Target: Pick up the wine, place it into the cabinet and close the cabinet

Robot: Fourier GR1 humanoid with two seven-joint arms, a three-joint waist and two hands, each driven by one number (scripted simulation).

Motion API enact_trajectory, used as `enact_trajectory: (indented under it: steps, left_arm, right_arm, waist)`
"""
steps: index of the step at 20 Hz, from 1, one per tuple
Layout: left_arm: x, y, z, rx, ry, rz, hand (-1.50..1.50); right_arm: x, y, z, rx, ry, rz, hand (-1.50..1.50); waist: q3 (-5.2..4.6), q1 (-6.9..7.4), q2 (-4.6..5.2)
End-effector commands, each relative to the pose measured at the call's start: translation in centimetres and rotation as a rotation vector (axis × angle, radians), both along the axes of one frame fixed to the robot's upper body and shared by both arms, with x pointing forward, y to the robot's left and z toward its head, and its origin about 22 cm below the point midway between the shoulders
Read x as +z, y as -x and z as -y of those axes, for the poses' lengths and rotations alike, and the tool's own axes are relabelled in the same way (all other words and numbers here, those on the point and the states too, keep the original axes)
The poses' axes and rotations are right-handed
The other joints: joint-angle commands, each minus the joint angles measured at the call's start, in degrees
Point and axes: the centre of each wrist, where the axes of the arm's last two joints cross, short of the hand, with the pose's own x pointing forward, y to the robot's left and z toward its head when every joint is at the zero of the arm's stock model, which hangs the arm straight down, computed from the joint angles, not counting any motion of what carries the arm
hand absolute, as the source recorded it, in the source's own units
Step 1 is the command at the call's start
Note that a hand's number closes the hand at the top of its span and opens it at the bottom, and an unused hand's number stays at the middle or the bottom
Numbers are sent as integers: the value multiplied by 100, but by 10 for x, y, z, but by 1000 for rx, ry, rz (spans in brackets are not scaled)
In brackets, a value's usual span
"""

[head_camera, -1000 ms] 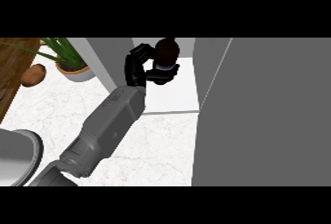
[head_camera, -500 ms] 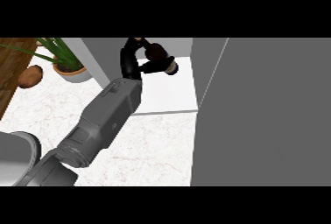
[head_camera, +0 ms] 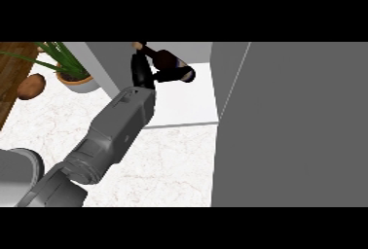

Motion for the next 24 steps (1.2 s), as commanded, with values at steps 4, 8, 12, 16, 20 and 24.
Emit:
enact_trajectory:
  steps: [4,8,12,16,20,24]
  left_arm:
    - [0,-4,-25,7,-1,21,-150]
    - [-5,-2,-34,-82,14,87,-150]
    - [-3,-3,-40,-160,29,116,-150]
    - [21,-8,-6,-211,104,168,-150]
    - [10,0,-4,-255,154,229,-150]
    - [11,8,15,-308,176,250,-150]
  right_arm:
    - [25,36,9,36,-50,56,-150]
    - [22,32,7,38,-56,46,-150]
    - [19,34,9,29,-63,41,-150]
    - [26,36,12,36,-48,41,-150]
    - [22,34,8,-16,-58,33,-150]
    - [22,35,4,-25,-56,32,-150]
  waist:
    - [-12,42,-3]
    - [-15,97,-7]
    - [-11,135,-32]
    - [-13,189,-45]
    - [-11,349,-110]
    - [-9,415,-140]
